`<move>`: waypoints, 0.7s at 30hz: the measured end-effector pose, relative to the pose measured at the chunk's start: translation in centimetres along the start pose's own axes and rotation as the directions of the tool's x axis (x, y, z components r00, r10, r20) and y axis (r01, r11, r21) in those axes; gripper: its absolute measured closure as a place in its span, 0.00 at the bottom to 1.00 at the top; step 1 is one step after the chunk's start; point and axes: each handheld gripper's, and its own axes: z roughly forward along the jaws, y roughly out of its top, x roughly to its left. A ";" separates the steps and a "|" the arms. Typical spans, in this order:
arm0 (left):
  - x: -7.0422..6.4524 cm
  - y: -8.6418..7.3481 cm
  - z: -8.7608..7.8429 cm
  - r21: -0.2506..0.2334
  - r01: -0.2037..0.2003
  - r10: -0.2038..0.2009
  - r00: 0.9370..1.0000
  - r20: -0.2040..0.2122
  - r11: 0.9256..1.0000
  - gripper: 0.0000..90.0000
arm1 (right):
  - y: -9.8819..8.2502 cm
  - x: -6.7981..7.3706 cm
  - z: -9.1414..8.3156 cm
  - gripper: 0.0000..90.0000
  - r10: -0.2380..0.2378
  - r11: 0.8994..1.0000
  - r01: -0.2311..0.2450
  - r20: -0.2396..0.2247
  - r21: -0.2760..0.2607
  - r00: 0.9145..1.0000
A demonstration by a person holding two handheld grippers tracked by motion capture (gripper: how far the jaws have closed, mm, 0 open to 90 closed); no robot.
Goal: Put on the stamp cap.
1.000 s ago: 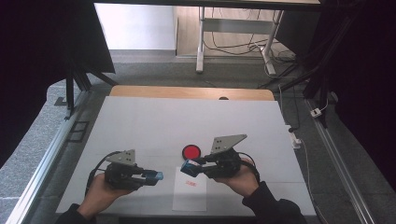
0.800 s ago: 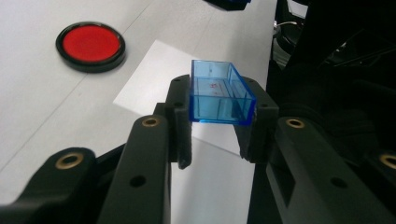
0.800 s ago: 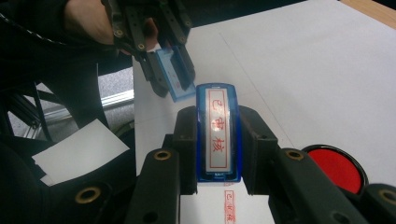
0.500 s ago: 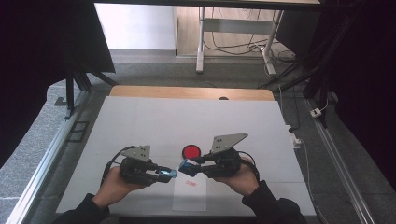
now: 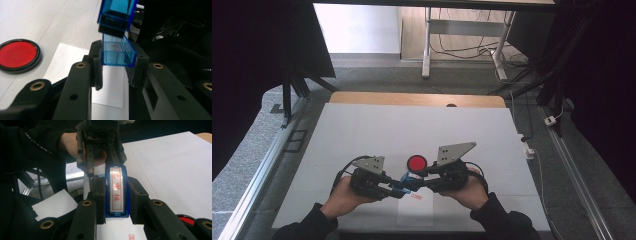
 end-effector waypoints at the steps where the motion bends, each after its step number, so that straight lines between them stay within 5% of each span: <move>1: 0.0 0.1 0.1 0.000 -0.003 0.003 1.000 0.004 1.000 0.76 | 0.0 0.0 0.0 0.79 -0.005 1.000 0.005 -0.004 0.002 1.000; 21: -0.2 0.3 0.3 -0.003 -0.060 0.060 0.996 0.070 0.998 0.76 | 0.3 0.6 0.5 0.79 -0.035 0.999 0.035 -0.056 0.007 0.998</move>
